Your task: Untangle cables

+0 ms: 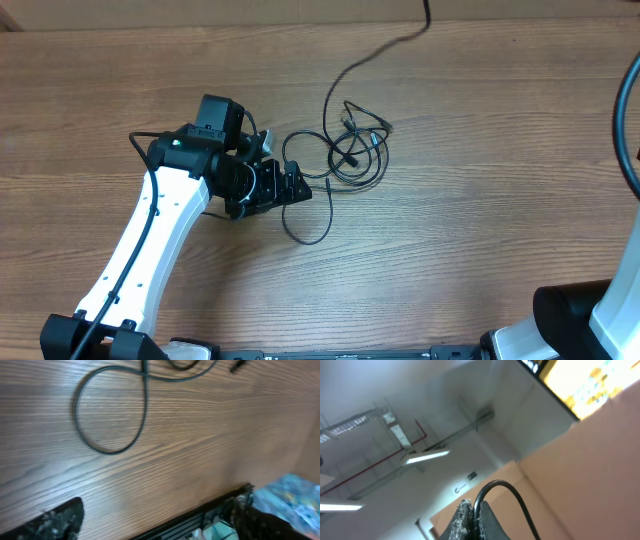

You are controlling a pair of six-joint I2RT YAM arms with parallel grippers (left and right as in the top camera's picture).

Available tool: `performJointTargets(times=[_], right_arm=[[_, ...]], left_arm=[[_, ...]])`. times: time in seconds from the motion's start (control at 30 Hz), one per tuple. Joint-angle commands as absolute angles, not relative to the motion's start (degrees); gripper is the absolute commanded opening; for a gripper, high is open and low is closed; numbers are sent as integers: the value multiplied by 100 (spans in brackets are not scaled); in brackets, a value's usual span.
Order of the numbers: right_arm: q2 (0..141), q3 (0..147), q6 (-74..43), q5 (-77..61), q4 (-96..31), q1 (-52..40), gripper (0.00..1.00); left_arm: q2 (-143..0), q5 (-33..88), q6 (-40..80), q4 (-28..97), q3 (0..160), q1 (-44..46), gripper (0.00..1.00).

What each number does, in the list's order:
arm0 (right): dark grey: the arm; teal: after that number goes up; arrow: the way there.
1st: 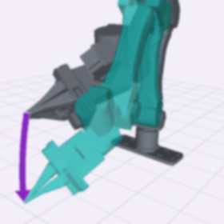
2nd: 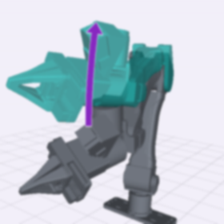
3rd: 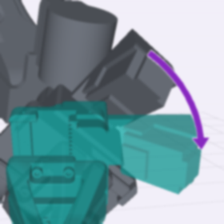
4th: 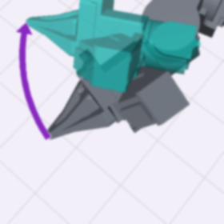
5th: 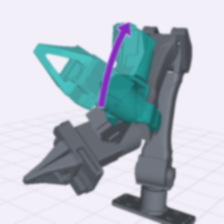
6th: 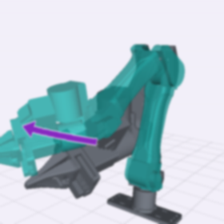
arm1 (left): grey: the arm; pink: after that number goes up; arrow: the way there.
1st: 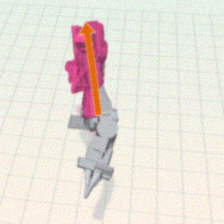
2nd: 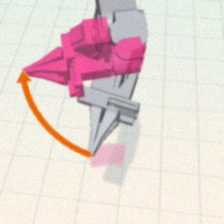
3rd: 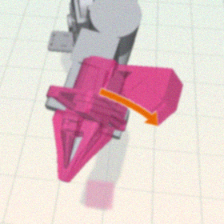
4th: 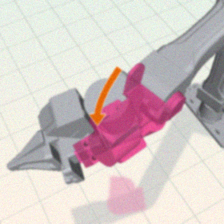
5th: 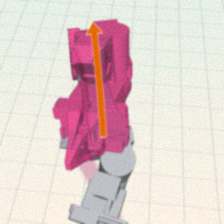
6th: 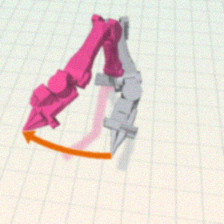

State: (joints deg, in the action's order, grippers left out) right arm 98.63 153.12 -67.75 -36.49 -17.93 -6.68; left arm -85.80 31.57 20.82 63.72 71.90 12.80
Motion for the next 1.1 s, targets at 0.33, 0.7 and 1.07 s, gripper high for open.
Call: performJointTargets(times=[0.33,0.7,1.07], right_arm=[[9813,15406,-5728,-4665,-4171,-878,4],[9813,15408,-5546,-5266,-4637,-904,4],[9819,15406,-5216,-5262,-5004,-906,4]], left_arm=[[-8624,8823,1544,4340,7288,1192,89],[-8624,8414,7900,1549,7288,1269,76],[-8624,6565,11686,-1138,7288,1802,83]])
